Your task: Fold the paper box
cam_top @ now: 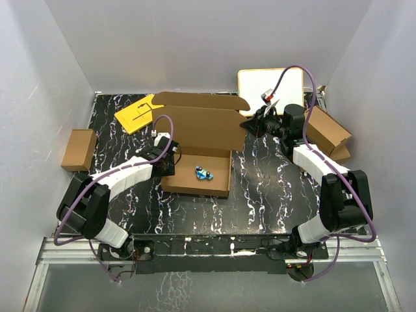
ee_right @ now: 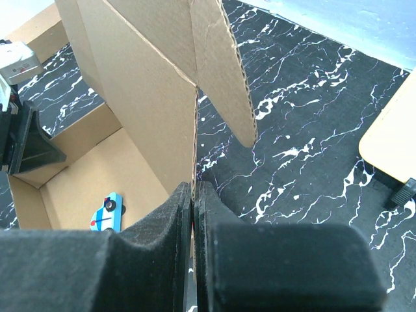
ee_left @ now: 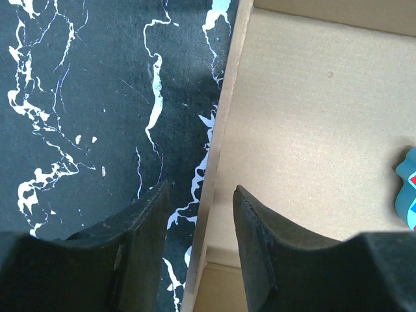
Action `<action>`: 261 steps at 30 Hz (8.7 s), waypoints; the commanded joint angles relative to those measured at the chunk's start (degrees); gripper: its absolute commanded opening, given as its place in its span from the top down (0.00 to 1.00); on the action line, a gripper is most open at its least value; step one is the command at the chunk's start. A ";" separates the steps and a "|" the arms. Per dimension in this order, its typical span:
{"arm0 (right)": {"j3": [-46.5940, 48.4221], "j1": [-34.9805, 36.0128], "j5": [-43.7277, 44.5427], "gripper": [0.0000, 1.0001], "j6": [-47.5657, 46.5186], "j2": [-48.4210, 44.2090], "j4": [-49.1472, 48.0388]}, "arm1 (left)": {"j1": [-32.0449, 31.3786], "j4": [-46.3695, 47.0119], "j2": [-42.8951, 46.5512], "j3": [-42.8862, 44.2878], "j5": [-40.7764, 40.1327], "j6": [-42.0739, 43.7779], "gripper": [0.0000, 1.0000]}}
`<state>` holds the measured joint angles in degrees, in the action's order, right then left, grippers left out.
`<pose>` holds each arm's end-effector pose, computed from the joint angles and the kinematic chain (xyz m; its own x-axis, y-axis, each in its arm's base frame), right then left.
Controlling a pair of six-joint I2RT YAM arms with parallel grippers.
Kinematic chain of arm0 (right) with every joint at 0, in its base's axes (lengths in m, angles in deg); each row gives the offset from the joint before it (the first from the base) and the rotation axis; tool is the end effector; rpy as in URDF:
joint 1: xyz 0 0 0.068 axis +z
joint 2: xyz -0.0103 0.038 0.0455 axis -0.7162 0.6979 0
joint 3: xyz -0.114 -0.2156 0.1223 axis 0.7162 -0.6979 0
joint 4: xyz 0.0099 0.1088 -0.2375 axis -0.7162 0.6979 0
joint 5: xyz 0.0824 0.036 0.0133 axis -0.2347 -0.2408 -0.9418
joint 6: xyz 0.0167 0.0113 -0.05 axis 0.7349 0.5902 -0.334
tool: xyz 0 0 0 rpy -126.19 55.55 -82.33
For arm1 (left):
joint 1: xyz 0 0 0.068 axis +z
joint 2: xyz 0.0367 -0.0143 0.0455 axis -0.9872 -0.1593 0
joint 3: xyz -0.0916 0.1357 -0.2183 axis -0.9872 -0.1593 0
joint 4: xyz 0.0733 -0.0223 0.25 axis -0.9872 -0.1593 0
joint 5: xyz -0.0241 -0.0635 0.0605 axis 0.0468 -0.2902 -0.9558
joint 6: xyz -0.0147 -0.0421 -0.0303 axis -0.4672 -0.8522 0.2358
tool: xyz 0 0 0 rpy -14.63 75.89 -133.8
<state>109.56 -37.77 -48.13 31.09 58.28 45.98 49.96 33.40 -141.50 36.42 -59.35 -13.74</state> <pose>0.3304 0.0702 0.2696 -0.3021 0.0165 -0.9531 -0.7190 0.6526 0.2392 0.2602 -0.1395 0.1922 -0.7501 -0.0525 -0.6593 -0.0769 0.9970 0.0082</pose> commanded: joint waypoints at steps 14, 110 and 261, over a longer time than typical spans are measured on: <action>-0.60 -0.07 0.08 0.92 -0.54 0.62 -1.82 | 0.55 2.95 -2.41 0.59 -1.83 5.00 0.63; 4.58 -0.32 -8.22 0.92 -7.53 2.12 4.82 | 37.34 32.88 4.89 2.84 63.82 17.42 0.14; -14.77 16.55 31.05 0.87 11.55 -14.22 -0.48 | -15.87 70.72 4.03 -16.02 -7.01 15.25 1.00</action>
<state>96.03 -24.77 -8.00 40.22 44.97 42.66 37.15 106.34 -138.75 21.62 -75.81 4.60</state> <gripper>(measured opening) 0.132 0.028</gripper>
